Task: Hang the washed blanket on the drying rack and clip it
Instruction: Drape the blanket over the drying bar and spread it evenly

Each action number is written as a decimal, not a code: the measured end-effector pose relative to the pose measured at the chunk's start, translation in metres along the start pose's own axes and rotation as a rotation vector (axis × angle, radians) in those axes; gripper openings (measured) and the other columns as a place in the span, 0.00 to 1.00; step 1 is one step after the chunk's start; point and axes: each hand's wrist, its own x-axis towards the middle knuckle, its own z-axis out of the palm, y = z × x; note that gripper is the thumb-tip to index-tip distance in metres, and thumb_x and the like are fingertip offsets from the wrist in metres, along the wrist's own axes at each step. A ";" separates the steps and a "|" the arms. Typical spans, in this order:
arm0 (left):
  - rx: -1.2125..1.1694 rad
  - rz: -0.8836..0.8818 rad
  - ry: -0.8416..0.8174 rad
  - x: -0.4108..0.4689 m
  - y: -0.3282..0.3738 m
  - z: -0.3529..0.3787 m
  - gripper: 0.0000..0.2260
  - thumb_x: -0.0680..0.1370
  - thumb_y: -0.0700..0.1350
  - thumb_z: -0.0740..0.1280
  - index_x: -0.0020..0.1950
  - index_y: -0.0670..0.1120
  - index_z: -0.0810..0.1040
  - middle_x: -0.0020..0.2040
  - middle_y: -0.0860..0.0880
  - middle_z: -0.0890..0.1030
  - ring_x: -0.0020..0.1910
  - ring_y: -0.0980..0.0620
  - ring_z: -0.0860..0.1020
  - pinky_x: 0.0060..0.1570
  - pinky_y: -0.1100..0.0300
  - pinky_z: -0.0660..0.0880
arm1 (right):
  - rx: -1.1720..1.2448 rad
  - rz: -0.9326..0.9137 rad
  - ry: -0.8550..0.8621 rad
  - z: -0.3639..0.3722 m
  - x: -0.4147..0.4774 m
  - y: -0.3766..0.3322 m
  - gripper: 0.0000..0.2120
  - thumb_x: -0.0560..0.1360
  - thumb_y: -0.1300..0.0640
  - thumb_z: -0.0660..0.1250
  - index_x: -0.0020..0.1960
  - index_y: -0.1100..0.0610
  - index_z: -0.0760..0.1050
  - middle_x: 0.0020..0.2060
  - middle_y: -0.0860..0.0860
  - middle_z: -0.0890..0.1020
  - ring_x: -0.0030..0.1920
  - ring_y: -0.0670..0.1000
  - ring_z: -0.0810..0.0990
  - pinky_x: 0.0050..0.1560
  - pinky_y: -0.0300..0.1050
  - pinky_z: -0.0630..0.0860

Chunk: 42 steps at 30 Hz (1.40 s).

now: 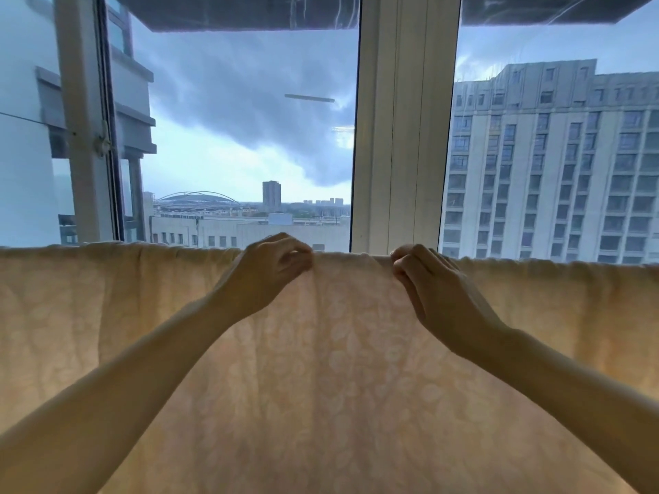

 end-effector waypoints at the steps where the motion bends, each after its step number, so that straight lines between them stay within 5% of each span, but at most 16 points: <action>1: 0.020 0.016 -0.002 -0.003 -0.005 -0.002 0.11 0.77 0.54 0.66 0.56 0.52 0.80 0.50 0.60 0.79 0.48 0.63 0.78 0.50 0.60 0.77 | -0.030 -0.022 -0.008 0.000 -0.002 0.001 0.04 0.78 0.61 0.64 0.50 0.59 0.77 0.50 0.51 0.79 0.48 0.47 0.78 0.55 0.43 0.77; 5: 0.038 0.036 0.107 -0.009 -0.011 -0.011 0.13 0.73 0.51 0.70 0.53 0.47 0.83 0.46 0.57 0.81 0.43 0.61 0.79 0.48 0.67 0.76 | -0.069 -0.054 -0.050 -0.003 0.004 -0.002 0.05 0.79 0.59 0.60 0.49 0.57 0.75 0.49 0.49 0.77 0.45 0.46 0.76 0.52 0.41 0.75; 10: 0.009 0.032 0.193 -0.007 -0.002 -0.010 0.04 0.74 0.47 0.71 0.44 0.47 0.84 0.40 0.55 0.81 0.40 0.60 0.79 0.43 0.61 0.77 | -0.030 -0.007 -0.062 0.007 0.034 -0.015 0.09 0.79 0.53 0.61 0.56 0.56 0.75 0.49 0.50 0.81 0.43 0.45 0.79 0.46 0.40 0.75; 17: -0.088 -0.004 0.116 -0.007 0.002 -0.013 0.03 0.72 0.46 0.74 0.42 0.48 0.84 0.41 0.54 0.81 0.45 0.57 0.77 0.47 0.62 0.73 | 0.029 0.008 -0.112 0.037 0.055 -0.036 0.10 0.81 0.52 0.57 0.55 0.56 0.74 0.46 0.50 0.81 0.38 0.45 0.78 0.42 0.45 0.80; 24: -0.015 -0.142 0.025 -0.010 -0.058 -0.058 0.06 0.76 0.44 0.69 0.53 0.49 0.82 0.47 0.56 0.81 0.45 0.63 0.78 0.44 0.76 0.70 | 0.029 -0.029 -0.077 0.064 0.074 -0.059 0.11 0.80 0.51 0.60 0.52 0.56 0.76 0.45 0.50 0.81 0.40 0.44 0.76 0.43 0.41 0.79; 31: 0.117 -0.148 -0.035 -0.030 -0.116 -0.102 0.08 0.77 0.45 0.69 0.55 0.47 0.82 0.46 0.57 0.80 0.45 0.65 0.77 0.47 0.75 0.71 | 0.034 -0.023 -0.095 0.090 0.104 -0.105 0.12 0.79 0.50 0.60 0.56 0.55 0.76 0.51 0.50 0.80 0.46 0.48 0.79 0.47 0.44 0.79; 37: 0.115 -0.059 -0.010 -0.030 -0.145 -0.117 0.09 0.74 0.48 0.71 0.52 0.47 0.84 0.44 0.58 0.80 0.43 0.62 0.79 0.48 0.62 0.77 | 0.011 0.036 -0.111 0.121 0.130 -0.142 0.12 0.80 0.51 0.59 0.59 0.55 0.75 0.55 0.50 0.79 0.52 0.49 0.77 0.49 0.47 0.80; 42: 0.108 -0.022 0.062 -0.025 -0.147 -0.114 0.05 0.75 0.47 0.71 0.46 0.48 0.85 0.41 0.56 0.81 0.40 0.56 0.79 0.46 0.56 0.77 | 0.002 0.095 -0.128 0.138 0.142 -0.164 0.08 0.81 0.53 0.56 0.52 0.56 0.70 0.46 0.49 0.77 0.41 0.47 0.74 0.42 0.42 0.75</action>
